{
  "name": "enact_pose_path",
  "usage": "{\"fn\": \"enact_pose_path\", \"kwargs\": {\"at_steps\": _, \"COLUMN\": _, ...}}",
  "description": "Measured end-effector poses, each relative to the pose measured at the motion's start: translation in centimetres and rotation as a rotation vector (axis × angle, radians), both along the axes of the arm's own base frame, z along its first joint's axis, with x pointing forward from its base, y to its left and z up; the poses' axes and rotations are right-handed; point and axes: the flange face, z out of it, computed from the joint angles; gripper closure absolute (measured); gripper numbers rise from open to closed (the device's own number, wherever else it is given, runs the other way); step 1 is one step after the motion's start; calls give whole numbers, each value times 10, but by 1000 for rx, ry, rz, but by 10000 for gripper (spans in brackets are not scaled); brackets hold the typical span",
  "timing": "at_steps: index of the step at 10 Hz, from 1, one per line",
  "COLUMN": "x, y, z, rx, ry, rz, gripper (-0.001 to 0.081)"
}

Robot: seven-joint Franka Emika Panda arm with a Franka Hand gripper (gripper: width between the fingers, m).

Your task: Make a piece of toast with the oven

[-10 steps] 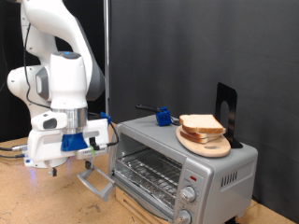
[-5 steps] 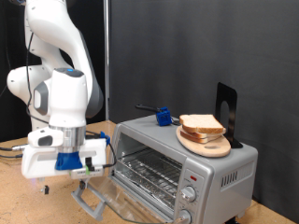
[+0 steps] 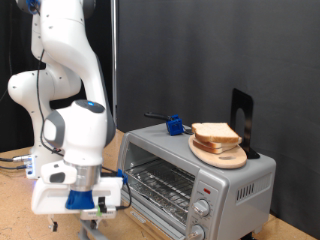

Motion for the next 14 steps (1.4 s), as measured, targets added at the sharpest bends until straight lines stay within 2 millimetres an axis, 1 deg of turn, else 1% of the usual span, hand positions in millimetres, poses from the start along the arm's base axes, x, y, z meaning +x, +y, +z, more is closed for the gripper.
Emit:
{"fn": "enact_pose_path", "kwargs": {"at_steps": 2, "x": 9, "y": 5, "z": -14, "rx": -6, "ry": -13, "rz": 20, "gripper": 124}}
{"fn": "enact_pose_path", "kwargs": {"at_steps": 5, "x": 14, "y": 15, "z": -14, "rx": 70, "ry": -35, "rz": 98, "gripper": 124}}
{"fn": "enact_pose_path", "kwargs": {"at_steps": 6, "x": 13, "y": 19, "z": -10, "rx": 121, "ry": -42, "rz": 132, "gripper": 124}}
{"fn": "enact_pose_path", "kwargs": {"at_steps": 7, "x": 11, "y": 21, "z": -1, "rx": 173, "ry": -52, "rz": 166, "gripper": 124}}
{"fn": "enact_pose_path", "kwargs": {"at_steps": 10, "x": 2, "y": 21, "z": 39, "rx": 325, "ry": -80, "rz": 242, "gripper": 124}}
{"fn": "enact_pose_path", "kwargs": {"at_steps": 11, "x": -5, "y": 23, "z": 50, "rx": 358, "ry": -77, "rz": 264, "gripper": 124}}
{"fn": "enact_pose_path", "kwargs": {"at_steps": 12, "x": -5, "y": 22, "z": 49, "rx": 347, "ry": -77, "rz": 256, "gripper": 124}}
{"fn": "enact_pose_path", "kwargs": {"at_steps": 13, "x": -6, "y": 23, "z": 47, "rx": 379, "ry": -70, "rz": 266, "gripper": 124}}
{"fn": "enact_pose_path", "kwargs": {"at_steps": 14, "x": -9, "y": 21, "z": 52, "rx": 451, "ry": -74, "rz": 298, "gripper": 124}}
